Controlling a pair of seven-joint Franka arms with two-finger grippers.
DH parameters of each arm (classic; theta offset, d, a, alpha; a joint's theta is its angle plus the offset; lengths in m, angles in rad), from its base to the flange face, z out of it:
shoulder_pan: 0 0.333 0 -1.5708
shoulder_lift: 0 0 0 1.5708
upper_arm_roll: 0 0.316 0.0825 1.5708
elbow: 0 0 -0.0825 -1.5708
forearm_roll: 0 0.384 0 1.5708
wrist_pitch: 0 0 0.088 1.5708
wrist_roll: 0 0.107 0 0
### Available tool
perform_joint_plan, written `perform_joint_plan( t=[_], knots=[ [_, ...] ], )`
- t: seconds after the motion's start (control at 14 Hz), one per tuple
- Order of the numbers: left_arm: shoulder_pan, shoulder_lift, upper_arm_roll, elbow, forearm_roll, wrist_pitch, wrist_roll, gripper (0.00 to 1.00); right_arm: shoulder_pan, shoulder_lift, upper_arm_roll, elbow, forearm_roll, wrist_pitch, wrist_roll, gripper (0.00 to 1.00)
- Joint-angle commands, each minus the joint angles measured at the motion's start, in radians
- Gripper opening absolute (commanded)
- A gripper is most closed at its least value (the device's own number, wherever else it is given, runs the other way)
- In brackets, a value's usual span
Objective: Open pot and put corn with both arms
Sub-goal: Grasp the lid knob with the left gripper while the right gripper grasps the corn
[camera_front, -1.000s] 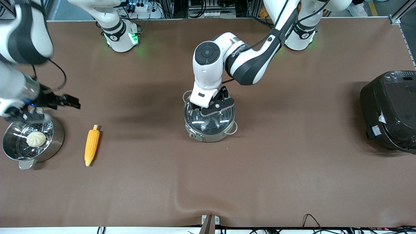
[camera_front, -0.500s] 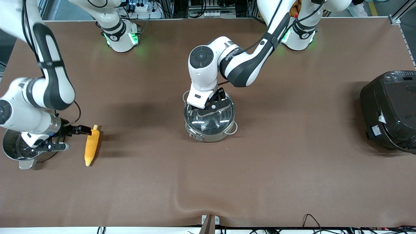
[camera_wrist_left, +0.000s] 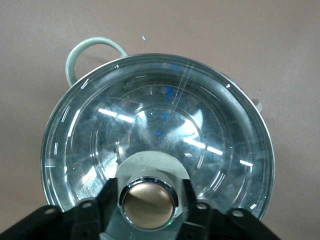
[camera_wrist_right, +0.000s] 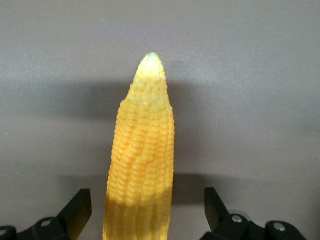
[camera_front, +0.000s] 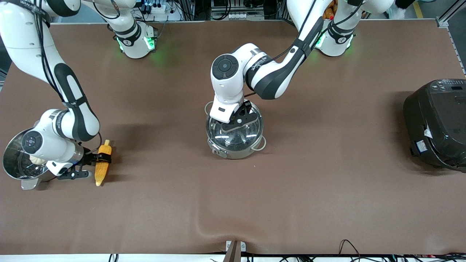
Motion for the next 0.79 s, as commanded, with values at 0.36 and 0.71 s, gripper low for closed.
perform_joint_plan(
  t=[0.36,0.71],
  knots=[
    [-0.011,0.018,0.011,0.019,0.007,-0.011,-0.007,0.0,-0.004,0.02,0.009,0.029,-0.013,-0.016,-0.015,0.33],
    [0.007,-0.061,0.011,0.022,0.002,-0.1,0.023,0.0,-0.006,0.018,0.009,0.032,-0.013,-0.022,-0.111,0.0]
  ],
)
